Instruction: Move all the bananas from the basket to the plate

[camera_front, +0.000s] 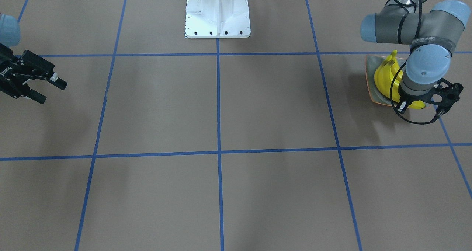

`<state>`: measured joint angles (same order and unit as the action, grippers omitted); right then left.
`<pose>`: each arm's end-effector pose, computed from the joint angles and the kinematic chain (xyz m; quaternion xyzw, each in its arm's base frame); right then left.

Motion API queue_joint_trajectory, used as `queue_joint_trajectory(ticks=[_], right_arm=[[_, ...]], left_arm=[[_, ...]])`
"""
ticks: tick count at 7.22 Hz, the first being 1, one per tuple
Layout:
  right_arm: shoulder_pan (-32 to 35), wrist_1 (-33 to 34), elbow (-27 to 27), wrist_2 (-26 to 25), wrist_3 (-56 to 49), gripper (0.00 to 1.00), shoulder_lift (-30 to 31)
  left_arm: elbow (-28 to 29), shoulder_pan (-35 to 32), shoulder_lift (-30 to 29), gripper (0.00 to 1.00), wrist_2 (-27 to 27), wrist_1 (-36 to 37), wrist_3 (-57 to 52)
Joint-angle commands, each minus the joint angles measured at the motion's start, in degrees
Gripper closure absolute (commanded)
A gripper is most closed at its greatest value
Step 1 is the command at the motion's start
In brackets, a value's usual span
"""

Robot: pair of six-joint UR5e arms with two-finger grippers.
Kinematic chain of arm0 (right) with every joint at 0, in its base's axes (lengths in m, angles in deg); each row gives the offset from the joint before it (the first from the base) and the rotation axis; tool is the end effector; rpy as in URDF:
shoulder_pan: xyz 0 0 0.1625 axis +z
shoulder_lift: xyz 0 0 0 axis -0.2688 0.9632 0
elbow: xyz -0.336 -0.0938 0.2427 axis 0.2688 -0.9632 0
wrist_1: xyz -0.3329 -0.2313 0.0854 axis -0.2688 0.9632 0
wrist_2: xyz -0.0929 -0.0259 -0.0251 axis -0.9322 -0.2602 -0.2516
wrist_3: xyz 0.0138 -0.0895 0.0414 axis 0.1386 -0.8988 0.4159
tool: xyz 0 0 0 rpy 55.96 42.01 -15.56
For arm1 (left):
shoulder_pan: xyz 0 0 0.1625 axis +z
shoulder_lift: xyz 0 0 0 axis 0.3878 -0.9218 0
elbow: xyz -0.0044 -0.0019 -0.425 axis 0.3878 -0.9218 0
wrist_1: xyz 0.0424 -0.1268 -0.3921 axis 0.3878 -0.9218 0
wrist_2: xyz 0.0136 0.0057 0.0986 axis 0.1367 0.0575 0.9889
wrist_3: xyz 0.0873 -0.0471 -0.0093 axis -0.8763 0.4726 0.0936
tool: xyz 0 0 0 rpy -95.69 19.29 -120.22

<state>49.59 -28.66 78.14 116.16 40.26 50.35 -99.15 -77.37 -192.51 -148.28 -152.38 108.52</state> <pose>-0.1618 -0.4816 0.4089 0.1104 -0.6220 0.0265 0.7748 0.2434 -0.5157 0.5119 -0.1309 0.1045 -0.3902 0.9054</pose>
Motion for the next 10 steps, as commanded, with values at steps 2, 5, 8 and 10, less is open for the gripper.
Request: queue_joint_trajectory(ticks=[2,5,8,10], right_arm=[[0.6,0.0,0.3,0.8,0.2,0.00,0.5],[0.7,0.0,0.3,0.9,0.2,0.00,0.6],[7.0,0.7,-0.3,0.9,-0.2,0.00,2.9],[12.1,1.3,-7.2,0.9,-8.9,0.00,3.2]], left_arm=[[0.0,0.2,0.4,0.28,0.0,-0.6,0.0],[-1.2,0.2,0.4,0.00,-0.1,-0.6,-0.3],[-10.4,-0.9,0.2,0.00,-1.8,-1.5,-6.3],[-11.2,-6.7,0.0,0.00,-10.5,-8.4,-18.6]])
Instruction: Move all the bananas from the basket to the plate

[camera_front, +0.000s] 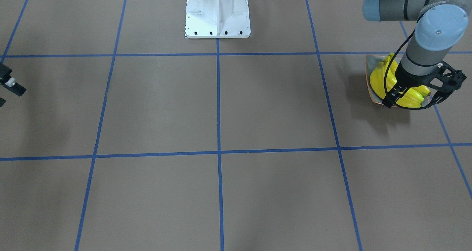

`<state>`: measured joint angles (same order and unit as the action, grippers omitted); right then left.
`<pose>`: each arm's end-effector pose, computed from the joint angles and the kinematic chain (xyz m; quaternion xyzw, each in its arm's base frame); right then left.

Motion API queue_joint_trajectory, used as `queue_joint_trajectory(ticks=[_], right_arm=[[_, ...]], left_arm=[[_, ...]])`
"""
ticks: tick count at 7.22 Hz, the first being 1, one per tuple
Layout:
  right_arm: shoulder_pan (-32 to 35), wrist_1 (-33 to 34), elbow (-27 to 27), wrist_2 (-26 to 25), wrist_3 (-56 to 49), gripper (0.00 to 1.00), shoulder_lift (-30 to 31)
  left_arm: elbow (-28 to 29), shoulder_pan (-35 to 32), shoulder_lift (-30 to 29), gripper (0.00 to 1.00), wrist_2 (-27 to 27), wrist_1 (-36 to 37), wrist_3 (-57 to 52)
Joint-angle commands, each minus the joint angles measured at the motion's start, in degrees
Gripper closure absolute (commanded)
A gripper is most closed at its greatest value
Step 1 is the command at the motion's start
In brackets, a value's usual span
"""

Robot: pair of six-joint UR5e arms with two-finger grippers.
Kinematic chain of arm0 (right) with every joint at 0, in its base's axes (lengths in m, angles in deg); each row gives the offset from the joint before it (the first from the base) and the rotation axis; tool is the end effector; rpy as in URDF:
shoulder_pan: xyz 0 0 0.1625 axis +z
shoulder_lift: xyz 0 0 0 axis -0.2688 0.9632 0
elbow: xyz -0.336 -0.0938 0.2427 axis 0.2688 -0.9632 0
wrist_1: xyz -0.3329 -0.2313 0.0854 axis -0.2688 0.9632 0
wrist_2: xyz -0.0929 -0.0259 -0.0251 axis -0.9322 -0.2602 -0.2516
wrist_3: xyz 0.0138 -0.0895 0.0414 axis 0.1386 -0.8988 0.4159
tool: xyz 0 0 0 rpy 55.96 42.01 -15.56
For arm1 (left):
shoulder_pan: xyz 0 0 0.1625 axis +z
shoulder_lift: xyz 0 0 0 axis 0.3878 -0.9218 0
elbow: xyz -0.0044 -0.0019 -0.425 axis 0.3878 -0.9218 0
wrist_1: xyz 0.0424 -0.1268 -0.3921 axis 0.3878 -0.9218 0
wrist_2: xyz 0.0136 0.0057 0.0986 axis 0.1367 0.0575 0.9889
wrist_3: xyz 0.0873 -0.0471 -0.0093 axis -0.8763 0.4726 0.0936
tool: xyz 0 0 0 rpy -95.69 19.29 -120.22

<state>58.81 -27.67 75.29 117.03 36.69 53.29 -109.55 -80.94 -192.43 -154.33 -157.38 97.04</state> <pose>-0.0818 -0.4951 0.4596 0.1306 -0.5921 0.0918 0.7899 0.2111 -0.5117 0.4155 -0.0738 0.2528 -0.2911 0.9197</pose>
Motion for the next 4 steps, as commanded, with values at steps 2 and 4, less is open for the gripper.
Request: queue_joint_trajectory(ticks=[2,4], right_arm=[[5.3,8.6,-6.3,-1.3,-17.8,0.00,0.4],[8.1,20.0,-6.2,-6.1,-36.9,0.00,2.3]], left_arm=[[-3.2,-6.0,0.3,0.00,-8.6,-3.9,-20.1],[-4.0,-11.1,3.3,0.00,-11.0,-4.0,-38.8]])
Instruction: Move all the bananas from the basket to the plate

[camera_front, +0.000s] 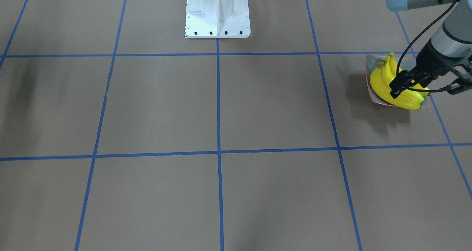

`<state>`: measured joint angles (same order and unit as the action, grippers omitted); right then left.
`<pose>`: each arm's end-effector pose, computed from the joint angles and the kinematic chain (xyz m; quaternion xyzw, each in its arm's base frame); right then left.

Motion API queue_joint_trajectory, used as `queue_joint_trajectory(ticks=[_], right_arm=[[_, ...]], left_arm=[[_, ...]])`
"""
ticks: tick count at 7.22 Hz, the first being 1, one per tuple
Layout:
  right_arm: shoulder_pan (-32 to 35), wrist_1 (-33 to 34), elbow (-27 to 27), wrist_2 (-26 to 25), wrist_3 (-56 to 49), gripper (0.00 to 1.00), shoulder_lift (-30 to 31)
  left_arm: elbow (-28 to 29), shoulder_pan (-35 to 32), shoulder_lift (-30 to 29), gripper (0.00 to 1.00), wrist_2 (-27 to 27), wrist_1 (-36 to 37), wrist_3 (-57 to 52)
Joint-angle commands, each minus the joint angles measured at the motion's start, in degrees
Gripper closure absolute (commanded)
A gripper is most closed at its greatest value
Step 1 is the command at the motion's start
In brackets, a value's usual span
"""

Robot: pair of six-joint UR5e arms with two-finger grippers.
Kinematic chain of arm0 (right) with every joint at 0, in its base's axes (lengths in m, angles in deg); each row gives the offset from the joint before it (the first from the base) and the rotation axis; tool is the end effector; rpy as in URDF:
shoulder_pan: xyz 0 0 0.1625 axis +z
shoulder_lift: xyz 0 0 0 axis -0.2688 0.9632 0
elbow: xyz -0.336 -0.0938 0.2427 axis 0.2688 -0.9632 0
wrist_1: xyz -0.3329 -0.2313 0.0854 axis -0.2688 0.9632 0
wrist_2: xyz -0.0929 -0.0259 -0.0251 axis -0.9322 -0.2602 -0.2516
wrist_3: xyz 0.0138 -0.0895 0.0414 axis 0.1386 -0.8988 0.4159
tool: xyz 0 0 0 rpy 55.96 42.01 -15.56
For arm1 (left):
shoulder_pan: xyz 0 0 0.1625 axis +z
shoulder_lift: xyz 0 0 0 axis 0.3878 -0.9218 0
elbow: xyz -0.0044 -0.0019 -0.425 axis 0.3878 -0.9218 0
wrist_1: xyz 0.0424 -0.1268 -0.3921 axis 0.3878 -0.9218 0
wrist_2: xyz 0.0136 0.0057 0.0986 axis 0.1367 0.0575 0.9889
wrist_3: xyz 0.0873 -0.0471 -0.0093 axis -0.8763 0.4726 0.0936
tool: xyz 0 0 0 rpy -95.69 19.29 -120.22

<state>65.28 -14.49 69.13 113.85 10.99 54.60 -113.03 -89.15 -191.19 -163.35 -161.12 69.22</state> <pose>-0.0243 -0.5159 0.5524 0.1565 -0.4893 0.0570 0.8561 0.1420 -0.5167 0.3847 0.0065 0.3489 -0.0988 0.9319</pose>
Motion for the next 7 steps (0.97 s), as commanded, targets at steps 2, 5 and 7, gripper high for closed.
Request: queue_joint_trajectory(ticks=[2,5,7], right_arm=[[4.2,16.3,0.3,-4.4,-25.0,0.00,1.0],[7.4,26.8,1.4,-4.4,-31.3,0.00,-0.8],[7.4,26.6,4.0,-3.9,-31.3,0.00,2.0]], left_arm=[[-0.4,-7.6,5.1,0.00,-7.8,-0.5,-22.6],[1.5,-11.9,10.1,0.00,-8.2,-0.6,-37.3],[2.5,-14.1,9.3,0.00,-8.6,-0.6,-40.0]])
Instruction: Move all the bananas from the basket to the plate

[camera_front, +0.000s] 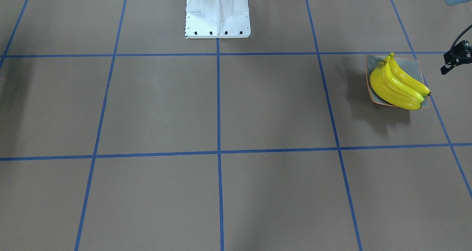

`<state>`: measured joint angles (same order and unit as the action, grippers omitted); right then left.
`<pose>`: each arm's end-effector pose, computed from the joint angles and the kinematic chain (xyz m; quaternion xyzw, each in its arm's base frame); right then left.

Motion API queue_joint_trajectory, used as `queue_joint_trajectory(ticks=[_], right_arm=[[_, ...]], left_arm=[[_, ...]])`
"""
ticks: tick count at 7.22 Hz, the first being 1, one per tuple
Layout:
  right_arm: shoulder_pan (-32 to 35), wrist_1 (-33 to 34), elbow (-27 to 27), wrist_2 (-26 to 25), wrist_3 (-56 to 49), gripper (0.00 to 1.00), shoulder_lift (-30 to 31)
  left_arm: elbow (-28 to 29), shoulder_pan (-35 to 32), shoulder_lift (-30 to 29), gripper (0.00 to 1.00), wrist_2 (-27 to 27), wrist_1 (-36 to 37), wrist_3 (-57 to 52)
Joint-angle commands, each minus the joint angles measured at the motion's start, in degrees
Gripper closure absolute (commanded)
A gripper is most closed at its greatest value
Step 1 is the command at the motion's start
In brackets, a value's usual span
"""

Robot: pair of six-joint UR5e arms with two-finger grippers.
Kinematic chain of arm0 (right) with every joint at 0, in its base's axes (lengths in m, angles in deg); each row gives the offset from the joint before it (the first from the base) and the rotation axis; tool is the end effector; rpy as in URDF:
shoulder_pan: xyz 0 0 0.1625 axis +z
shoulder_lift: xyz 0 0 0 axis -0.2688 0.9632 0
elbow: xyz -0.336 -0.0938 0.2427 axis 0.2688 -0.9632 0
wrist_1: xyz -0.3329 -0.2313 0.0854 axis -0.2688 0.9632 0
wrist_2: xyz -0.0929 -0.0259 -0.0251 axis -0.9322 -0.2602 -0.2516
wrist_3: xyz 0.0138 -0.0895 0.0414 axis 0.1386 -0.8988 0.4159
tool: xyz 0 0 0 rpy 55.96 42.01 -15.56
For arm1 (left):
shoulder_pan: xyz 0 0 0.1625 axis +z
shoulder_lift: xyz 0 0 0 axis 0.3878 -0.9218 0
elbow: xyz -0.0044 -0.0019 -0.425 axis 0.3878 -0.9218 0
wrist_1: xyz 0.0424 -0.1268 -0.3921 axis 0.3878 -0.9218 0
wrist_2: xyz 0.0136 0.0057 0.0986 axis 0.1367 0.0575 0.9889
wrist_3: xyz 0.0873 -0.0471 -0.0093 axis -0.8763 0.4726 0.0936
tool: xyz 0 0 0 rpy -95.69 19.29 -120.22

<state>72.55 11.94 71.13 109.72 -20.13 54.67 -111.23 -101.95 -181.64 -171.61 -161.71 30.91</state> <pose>0.0461 -0.5140 0.5946 0.1254 -0.3888 -0.0274 0.9123 0.0271 -0.4918 0.4745 0.0561 0.3709 0.0895 0.9227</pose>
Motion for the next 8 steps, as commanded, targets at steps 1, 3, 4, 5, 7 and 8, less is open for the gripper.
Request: queue_joint_trajectory(ticks=[1,3,4,5,7,8], right_arm=[[0.1,0.2,3.0,0.2,-0.3,0.00,3.3],[1.6,1.3,5.0,0.6,-0.2,0.00,3.8],[3.2,2.3,5.1,0.8,-0.2,0.00,3.4],[4.0,2.4,5.1,1.3,-0.3,0.00,3.4],[3.8,3.0,5.0,1.6,-0.3,0.00,3.4],[4.0,5.0,5.1,1.6,-0.8,0.00,2.6]], left_arm=[[1.3,-1.5,0.0,0.00,-0.8,-1.8,-2.0],[2.8,-2.3,0.6,0.00,-0.6,-3.8,-4.1],[4.5,-2.3,0.6,0.00,-0.7,-4.8,-5.4],[5.8,-2.6,0.6,0.00,-0.7,-6.5,-5.4],[10.2,-4.4,0.4,0.00,-0.9,-8.8,-5.5],[10.8,-4.8,0.4,0.00,-2.1,-8.6,-5.2]])
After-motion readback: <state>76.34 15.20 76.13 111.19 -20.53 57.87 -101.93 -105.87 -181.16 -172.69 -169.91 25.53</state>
